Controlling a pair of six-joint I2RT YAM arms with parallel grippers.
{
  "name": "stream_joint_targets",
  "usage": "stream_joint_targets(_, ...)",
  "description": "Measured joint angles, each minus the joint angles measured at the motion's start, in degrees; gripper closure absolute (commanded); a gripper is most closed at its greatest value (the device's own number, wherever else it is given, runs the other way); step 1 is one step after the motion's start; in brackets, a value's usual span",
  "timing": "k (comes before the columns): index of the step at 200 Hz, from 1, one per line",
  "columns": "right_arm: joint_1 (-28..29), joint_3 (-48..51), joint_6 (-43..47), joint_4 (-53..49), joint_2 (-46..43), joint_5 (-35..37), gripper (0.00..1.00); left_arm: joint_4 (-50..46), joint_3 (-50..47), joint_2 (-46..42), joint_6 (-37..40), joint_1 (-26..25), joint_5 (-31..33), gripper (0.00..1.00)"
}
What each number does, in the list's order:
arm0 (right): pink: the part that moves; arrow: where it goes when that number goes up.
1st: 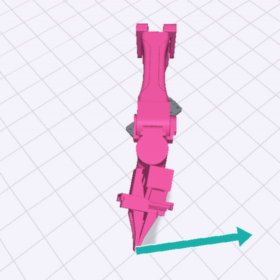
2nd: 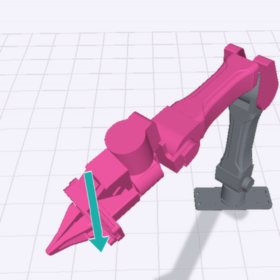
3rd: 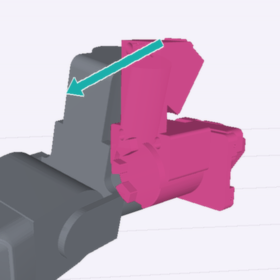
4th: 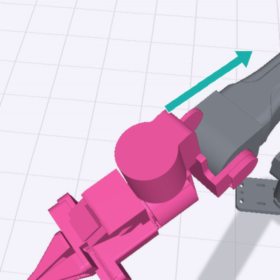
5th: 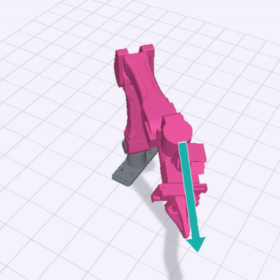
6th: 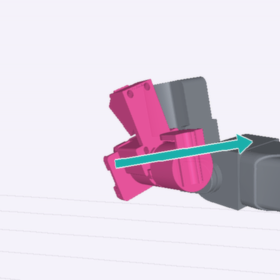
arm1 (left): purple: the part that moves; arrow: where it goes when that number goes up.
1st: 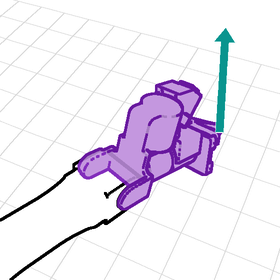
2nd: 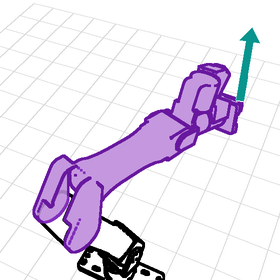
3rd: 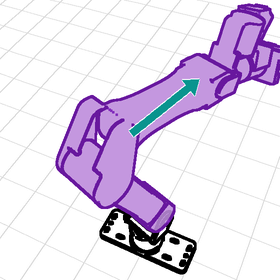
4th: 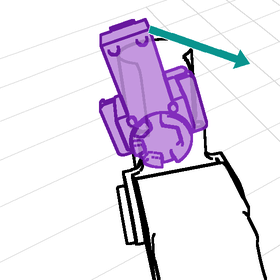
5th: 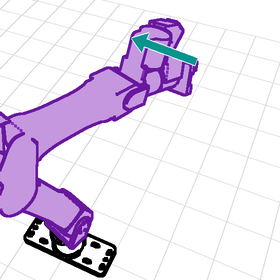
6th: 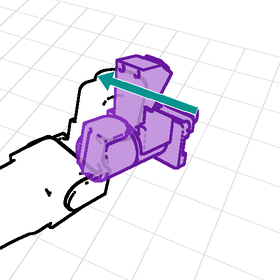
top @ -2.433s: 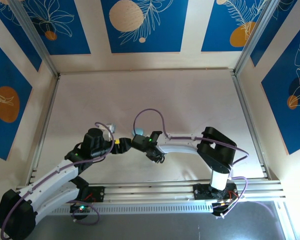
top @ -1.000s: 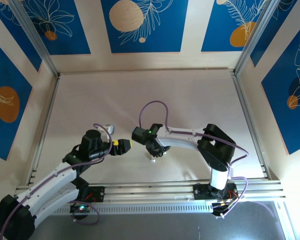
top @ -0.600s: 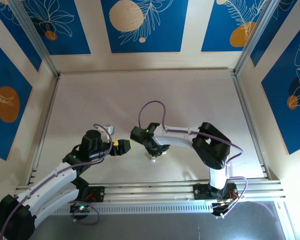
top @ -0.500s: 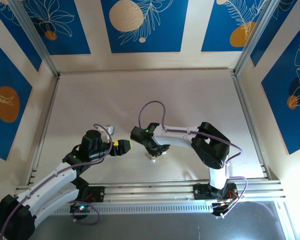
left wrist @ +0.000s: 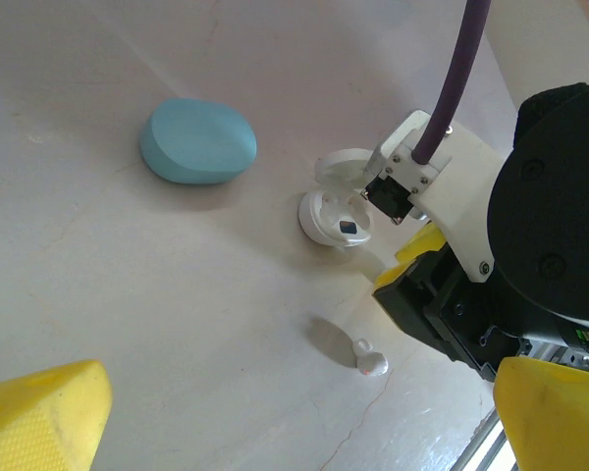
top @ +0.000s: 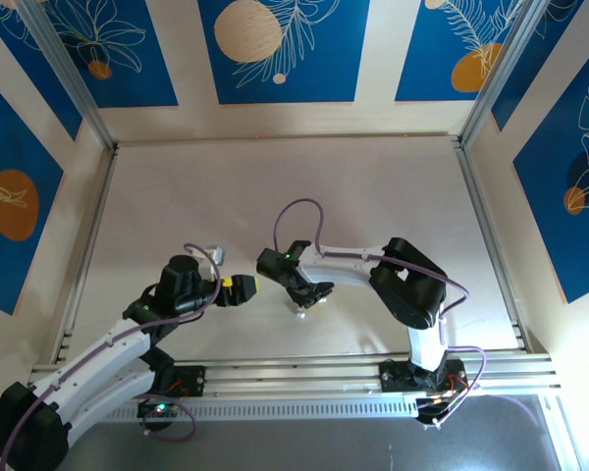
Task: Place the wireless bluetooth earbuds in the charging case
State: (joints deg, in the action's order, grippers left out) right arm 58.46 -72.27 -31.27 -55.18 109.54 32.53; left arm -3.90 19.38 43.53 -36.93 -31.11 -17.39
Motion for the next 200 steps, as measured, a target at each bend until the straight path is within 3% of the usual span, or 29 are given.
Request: stream_joint_targets(200,-1.2,0.1,-0.9,0.1,0.4,-1.7,0.73,0.0,0.0,0.5,0.0,0.0,0.0,0.0)
